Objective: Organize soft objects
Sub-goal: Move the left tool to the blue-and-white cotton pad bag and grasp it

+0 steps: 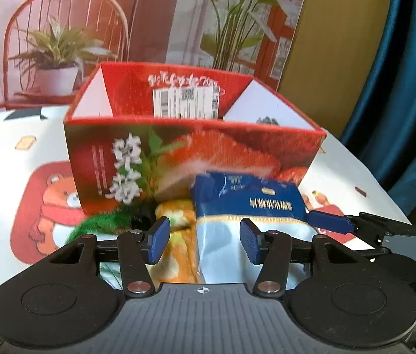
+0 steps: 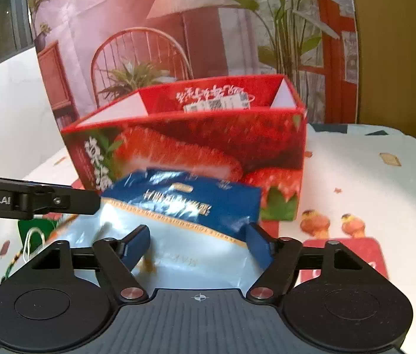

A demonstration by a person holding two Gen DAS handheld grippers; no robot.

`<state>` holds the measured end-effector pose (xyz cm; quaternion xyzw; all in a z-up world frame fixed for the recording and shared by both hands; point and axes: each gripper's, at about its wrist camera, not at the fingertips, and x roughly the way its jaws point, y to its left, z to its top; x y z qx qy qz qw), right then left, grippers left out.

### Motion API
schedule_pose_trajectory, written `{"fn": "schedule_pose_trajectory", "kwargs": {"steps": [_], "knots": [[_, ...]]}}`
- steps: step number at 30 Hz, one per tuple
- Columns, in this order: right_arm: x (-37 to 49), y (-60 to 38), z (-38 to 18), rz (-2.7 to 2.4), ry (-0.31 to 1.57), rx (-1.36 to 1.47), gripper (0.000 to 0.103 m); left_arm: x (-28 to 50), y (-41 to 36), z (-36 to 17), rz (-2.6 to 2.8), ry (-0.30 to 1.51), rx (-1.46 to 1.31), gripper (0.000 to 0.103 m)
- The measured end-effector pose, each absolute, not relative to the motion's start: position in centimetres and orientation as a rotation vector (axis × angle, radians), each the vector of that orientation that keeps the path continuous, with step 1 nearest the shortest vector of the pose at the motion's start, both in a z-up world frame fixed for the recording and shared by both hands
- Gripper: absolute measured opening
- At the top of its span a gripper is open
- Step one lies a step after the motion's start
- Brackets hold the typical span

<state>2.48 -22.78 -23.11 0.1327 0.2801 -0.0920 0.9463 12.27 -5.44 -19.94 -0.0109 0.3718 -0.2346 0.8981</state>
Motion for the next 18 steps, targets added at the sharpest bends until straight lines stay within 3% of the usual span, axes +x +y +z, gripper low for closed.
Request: {"fn": "schedule_pose_trajectory", "kwargs": {"steps": [3,5,8,18], "knots": [[2.6,-22.1,-23.6,-0.175,0.568,0.244,0.077,11.9,-5.4,-20.6,-0.489,0.771,-0.017,0.051],[2.7,-21.8,-23.7,-0.167,0.564,0.243,0.077,11.7,-5.3,-20.9,-0.488,0.761,-0.006,0.038],[2.9,-21.9,-23.9,-0.160,0.563,0.248,0.078,11.7,-5.2,-21.3,-0.500,0.762,-0.005,0.029],[3.0,-22.7,-23.4,-0.184,0.543,0.250,0.076,11.7,-4.7,-22.5,-0.499,0.772,-0.051,0.029]]}}
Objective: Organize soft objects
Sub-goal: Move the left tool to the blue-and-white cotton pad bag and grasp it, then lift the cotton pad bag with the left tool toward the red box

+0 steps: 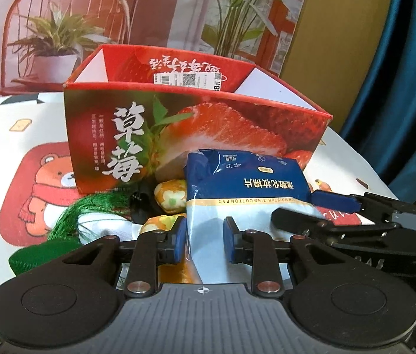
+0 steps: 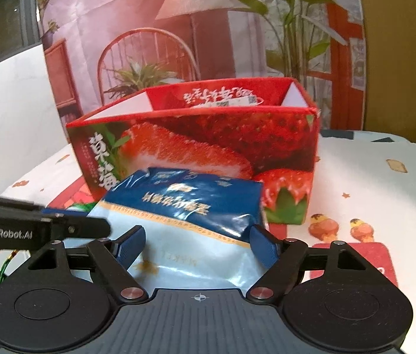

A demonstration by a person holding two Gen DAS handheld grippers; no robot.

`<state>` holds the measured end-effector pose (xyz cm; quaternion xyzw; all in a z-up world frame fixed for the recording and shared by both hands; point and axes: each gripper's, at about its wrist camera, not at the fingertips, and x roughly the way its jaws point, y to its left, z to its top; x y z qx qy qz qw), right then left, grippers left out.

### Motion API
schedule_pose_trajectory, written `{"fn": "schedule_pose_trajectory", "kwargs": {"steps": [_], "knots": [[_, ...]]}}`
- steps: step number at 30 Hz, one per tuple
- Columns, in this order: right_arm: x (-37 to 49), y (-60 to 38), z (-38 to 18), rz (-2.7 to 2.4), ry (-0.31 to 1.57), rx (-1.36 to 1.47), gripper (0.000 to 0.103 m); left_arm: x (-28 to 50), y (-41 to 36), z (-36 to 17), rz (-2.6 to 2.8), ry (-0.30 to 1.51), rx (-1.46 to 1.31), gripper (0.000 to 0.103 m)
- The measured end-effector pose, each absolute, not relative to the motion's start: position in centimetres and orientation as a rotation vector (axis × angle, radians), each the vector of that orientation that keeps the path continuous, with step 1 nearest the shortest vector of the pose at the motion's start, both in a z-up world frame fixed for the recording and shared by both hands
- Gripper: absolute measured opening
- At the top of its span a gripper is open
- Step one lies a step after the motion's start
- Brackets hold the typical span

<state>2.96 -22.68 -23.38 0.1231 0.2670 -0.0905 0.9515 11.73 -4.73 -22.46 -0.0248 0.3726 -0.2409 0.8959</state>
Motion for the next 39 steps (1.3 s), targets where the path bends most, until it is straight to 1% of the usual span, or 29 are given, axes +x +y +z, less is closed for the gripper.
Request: {"fn": "schedule_pose_trajectory", "kwargs": {"steps": [7,14,16,20,22,33,39], "knots": [[2.6,-24.0,-23.7,-0.248,0.547,0.289,0.076,11.7,-4.7,-22.7,-0.492,0.776,-0.063,0.029],[2.7,-24.4,-24.3,-0.209,0.571,0.360,0.075,11.8,-4.5,-22.6,-0.492,0.784,-0.070,0.029],[2.8,-24.2,-24.3,-0.191,0.573,0.364,0.070,11.8,-4.6,-22.4,-0.490,0.786,-0.068,0.029],[2.9,-23.5,-24.0,-0.163,0.572,0.346,0.068,11.7,-4.5,-22.1,-0.473,0.782,-0.058,0.029],[2.9,-23.4,-23.9,-0.152,0.569,0.350,0.065,11.6,-4.4,-21.9,-0.465,0.777,-0.059,0.029],[3.1,-22.9,-23.5,-0.112,0.562,0.342,0.061,11.8,-3.7,-21.8,-0.435,0.779,-0.081,0.030],[3.0,-22.9,-23.6,-0.109,0.561,0.339,0.059,11.5,-4.1,-22.0,-0.428,0.781,-0.079,0.033]]}}
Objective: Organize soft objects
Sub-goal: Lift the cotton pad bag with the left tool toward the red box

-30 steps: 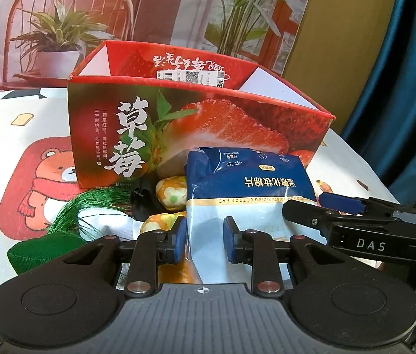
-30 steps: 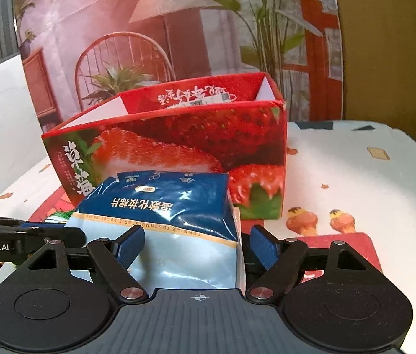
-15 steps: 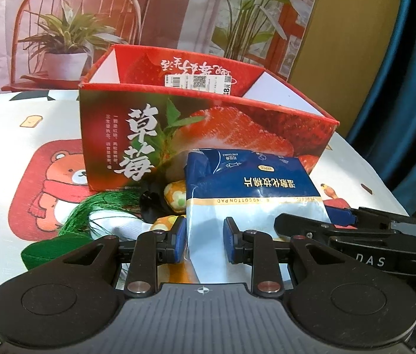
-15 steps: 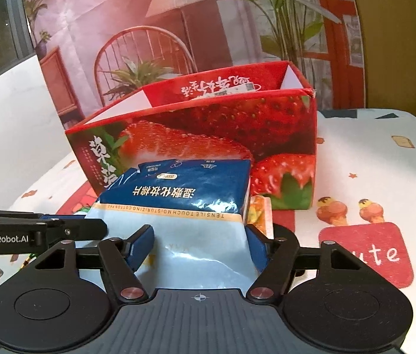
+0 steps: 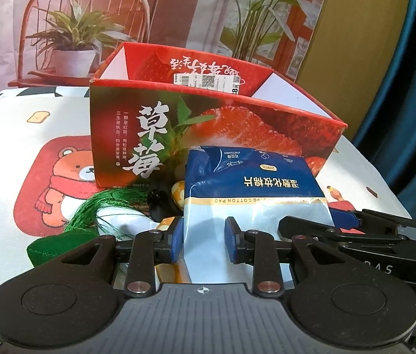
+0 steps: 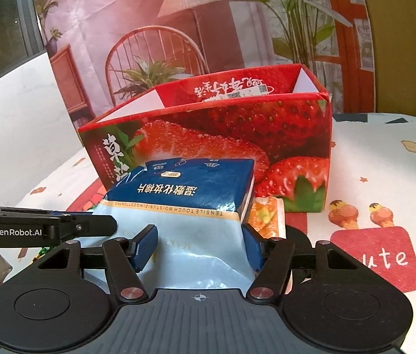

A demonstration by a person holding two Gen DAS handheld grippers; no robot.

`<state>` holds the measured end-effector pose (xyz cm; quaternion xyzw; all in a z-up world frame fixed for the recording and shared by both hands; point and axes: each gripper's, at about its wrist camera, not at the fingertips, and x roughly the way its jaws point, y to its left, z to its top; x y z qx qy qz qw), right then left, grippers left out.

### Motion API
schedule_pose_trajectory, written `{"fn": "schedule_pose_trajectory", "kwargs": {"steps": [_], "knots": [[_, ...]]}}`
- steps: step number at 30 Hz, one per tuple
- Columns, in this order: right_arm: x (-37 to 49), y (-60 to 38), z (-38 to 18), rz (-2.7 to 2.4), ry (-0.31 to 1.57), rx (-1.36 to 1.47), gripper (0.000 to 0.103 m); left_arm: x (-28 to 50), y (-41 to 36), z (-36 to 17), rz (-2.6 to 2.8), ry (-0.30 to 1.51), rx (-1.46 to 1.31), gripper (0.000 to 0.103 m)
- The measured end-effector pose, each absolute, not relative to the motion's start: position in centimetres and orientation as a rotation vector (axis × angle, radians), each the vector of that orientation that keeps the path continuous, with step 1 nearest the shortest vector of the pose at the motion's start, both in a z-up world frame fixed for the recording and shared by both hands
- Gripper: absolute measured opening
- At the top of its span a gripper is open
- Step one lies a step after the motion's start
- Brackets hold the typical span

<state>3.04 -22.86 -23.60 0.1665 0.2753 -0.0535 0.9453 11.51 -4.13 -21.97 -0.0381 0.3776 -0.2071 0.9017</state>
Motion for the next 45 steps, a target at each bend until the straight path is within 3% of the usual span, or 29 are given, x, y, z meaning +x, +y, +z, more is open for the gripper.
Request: {"fn": "schedule_pose_trajectory", "kwargs": {"steps": [13,26,36,45], "knots": [[2.6,-23.2,-23.9,-0.113,0.569,0.348,0.052,11.4,-3.6,-22.7,-0.434,0.791,-0.120,0.034],[2.6,-23.6,-24.1,-0.108,0.572,0.360,0.051,12.0,-3.2,-22.8,-0.461,0.814,-0.149,0.034],[2.5,-23.6,-23.0,-0.108,0.560,0.326,0.035,11.7,-3.6,-21.9,-0.482,0.791,-0.123,0.029],[2.2,-22.9,-20.7,-0.089,0.509,0.278,0.033,10.4,-3.3,-18.7,-0.493,0.687,-0.122,0.029]]}}
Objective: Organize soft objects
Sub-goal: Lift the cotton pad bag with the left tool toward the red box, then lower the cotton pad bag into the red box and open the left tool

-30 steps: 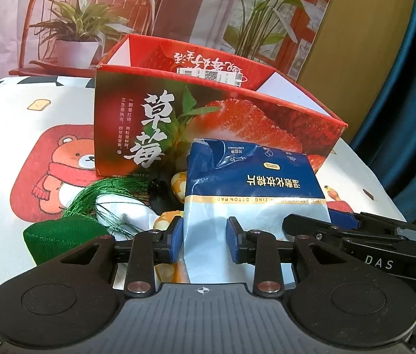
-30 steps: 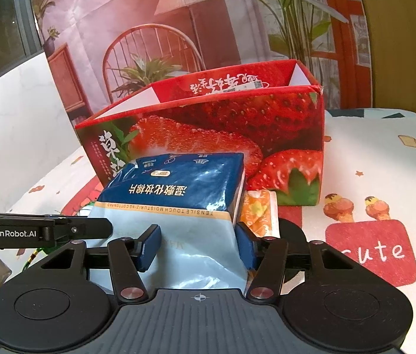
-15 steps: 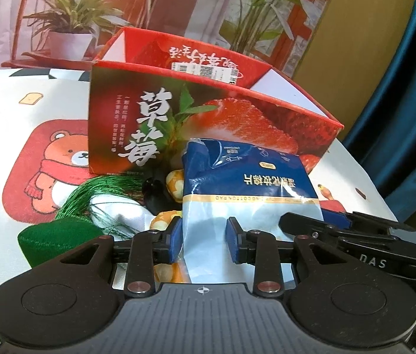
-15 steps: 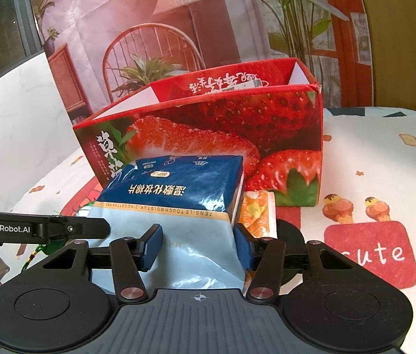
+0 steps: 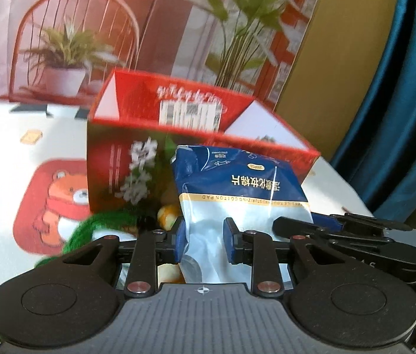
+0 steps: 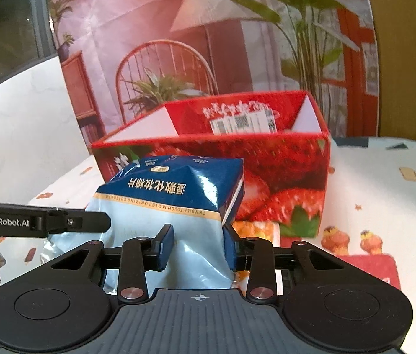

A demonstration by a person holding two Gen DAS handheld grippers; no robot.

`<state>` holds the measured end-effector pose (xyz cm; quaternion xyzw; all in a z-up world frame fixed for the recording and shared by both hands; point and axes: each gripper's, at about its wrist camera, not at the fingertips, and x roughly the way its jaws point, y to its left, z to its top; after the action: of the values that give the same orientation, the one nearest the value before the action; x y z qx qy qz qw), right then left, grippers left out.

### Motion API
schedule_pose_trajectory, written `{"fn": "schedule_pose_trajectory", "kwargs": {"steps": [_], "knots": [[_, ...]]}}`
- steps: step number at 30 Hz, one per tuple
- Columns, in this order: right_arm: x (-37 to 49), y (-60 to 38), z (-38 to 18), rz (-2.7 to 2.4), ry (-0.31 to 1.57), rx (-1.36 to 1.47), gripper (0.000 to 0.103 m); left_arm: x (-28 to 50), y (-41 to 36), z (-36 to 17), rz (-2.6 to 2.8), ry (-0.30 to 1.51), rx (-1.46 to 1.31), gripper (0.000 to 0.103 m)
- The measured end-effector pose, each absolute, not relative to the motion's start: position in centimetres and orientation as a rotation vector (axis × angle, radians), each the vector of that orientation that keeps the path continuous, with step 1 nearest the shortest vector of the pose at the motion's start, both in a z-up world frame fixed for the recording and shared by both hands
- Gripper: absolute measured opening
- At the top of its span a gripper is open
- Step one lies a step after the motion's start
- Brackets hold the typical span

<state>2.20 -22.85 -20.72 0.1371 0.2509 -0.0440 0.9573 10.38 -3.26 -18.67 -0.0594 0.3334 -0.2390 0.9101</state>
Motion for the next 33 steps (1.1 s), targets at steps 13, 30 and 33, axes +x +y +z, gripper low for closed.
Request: {"fn": "schedule_pose_trajectory", "kwargs": {"steps": [13,30,33], "knots": [[2.7,-23.3,-15.0,-0.057,0.394,0.232,0.032,9.9,-3.0,-14.0,-0.498,0.551,-0.119,0.029],[8.8,-25.5,-10.9,-0.024,0.387,0.196,0.032,15.3,-3.6,-11.3,-0.491,0.544,-0.117,0.029],[10.3,-26.3,-10.9,-0.022,0.402,0.210,0.032,17.0,-3.8,-11.5,-0.490,0.561,-0.119,0.029]]}}
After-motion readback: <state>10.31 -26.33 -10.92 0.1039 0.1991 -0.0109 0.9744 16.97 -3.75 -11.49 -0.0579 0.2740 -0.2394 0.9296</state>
